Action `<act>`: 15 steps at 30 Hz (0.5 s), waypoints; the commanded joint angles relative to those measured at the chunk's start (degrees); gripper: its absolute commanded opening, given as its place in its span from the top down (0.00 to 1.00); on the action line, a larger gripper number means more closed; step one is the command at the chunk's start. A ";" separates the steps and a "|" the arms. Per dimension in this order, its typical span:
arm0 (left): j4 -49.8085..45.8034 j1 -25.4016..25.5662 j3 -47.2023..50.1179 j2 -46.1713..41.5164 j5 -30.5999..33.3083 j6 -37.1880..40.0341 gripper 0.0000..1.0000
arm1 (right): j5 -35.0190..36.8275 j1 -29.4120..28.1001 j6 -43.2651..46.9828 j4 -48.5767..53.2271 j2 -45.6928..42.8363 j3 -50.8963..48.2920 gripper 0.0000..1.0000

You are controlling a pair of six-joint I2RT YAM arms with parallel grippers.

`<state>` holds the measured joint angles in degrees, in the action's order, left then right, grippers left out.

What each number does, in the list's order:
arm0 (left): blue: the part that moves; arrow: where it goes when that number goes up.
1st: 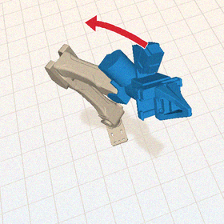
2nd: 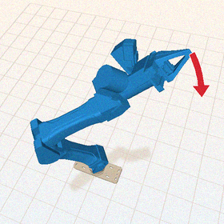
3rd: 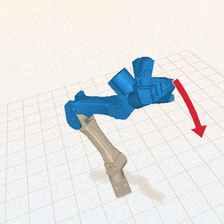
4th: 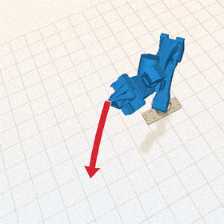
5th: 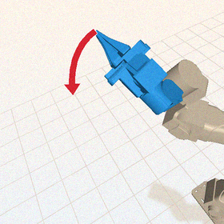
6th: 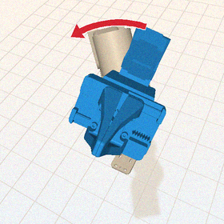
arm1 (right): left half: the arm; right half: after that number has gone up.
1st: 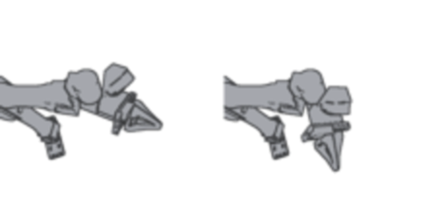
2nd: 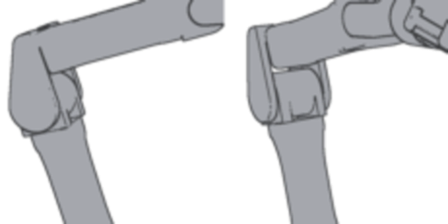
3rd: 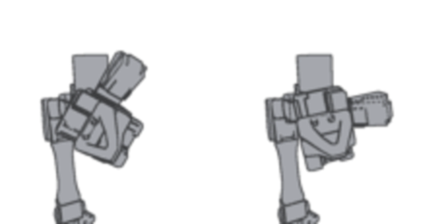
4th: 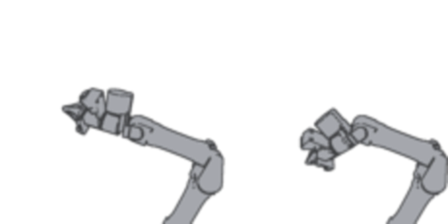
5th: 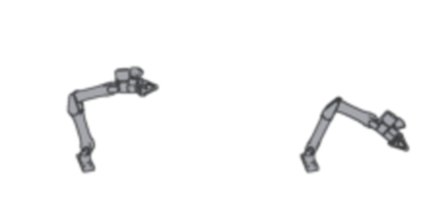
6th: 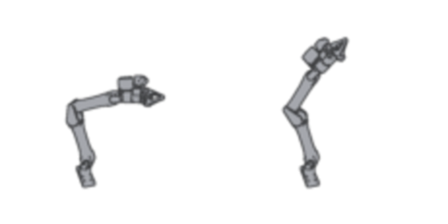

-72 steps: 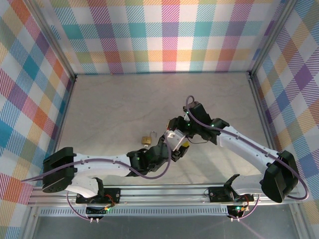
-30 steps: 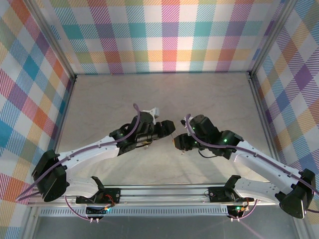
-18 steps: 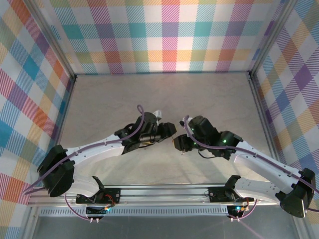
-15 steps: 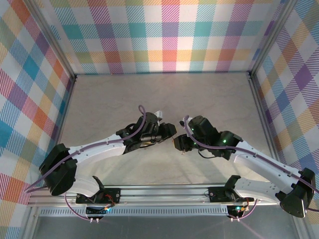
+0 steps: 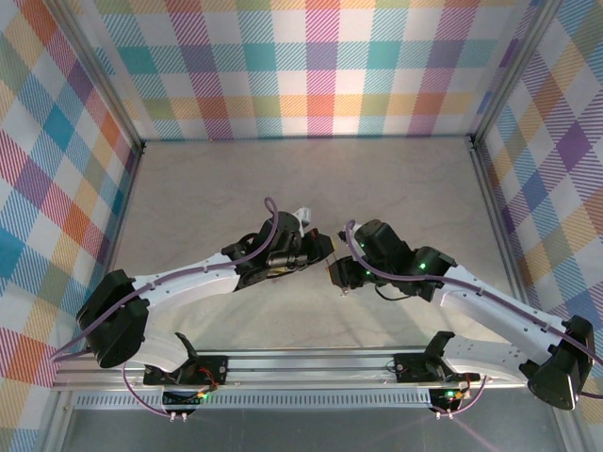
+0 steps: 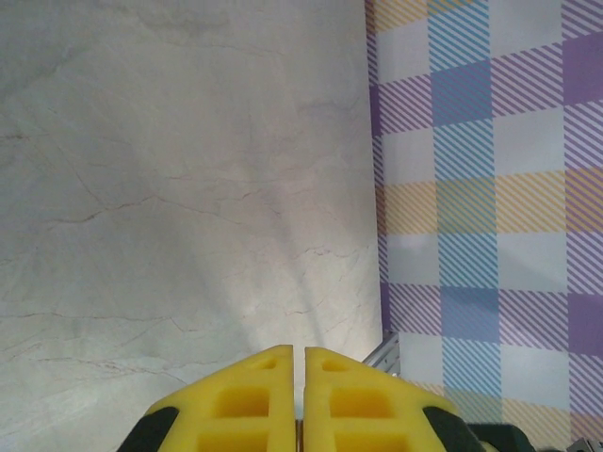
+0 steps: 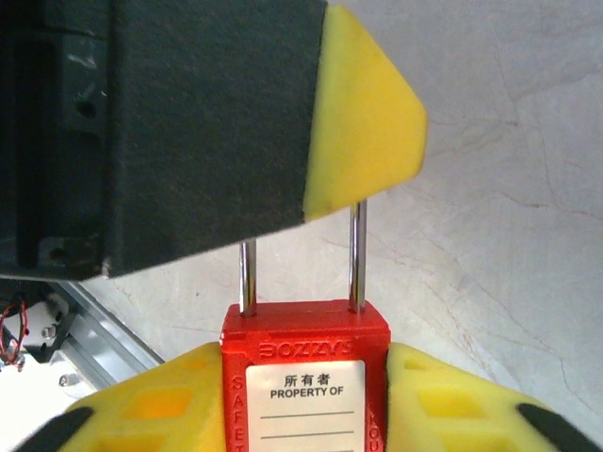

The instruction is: Unlock with the key

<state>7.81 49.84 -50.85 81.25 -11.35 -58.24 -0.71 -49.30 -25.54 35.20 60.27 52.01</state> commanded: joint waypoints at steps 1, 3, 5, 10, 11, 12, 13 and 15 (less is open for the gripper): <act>0.69 -0.27 2.43 -1.62 2.24 3.62 1.00 | -3.72 3.23 -1.67 2.76 -3.07 3.97 0.33; 2.46 -0.20 3.29 -2.05 1.98 3.91 1.00 | -6.62 6.03 -2.69 2.77 -5.39 4.25 0.20; 3.99 -0.28 4.03 -2.32 1.70 4.01 1.00 | -10.01 9.36 -3.37 3.07 -6.60 4.43 0.16; 7.72 -0.25 5.68 -2.72 1.17 4.10 1.00 | -14.54 12.91 -4.38 2.57 -6.90 3.05 0.14; 8.81 -0.20 6.14 -2.93 1.03 4.17 1.00 | -15.44 12.99 -4.50 2.15 -6.69 2.42 0.13; 9.78 -0.27 6.63 -3.16 0.82 4.26 1.00 | -16.44 13.08 -4.60 1.77 -6.36 1.66 0.13; 10.22 -0.29 6.78 -3.29 0.81 4.35 1.00 | -17.60 13.09 -4.32 1.17 -6.14 0.90 0.14; 10.35 -0.28 6.99 -3.88 0.93 4.67 1.00 | -21.89 13.07 -4.29 -2.51 -6.66 -1.83 0.17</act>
<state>13.41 49.74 -44.64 80.01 -10.00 -54.59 -15.68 -36.42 -29.36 35.57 53.69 53.17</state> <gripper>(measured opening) 0.061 0.839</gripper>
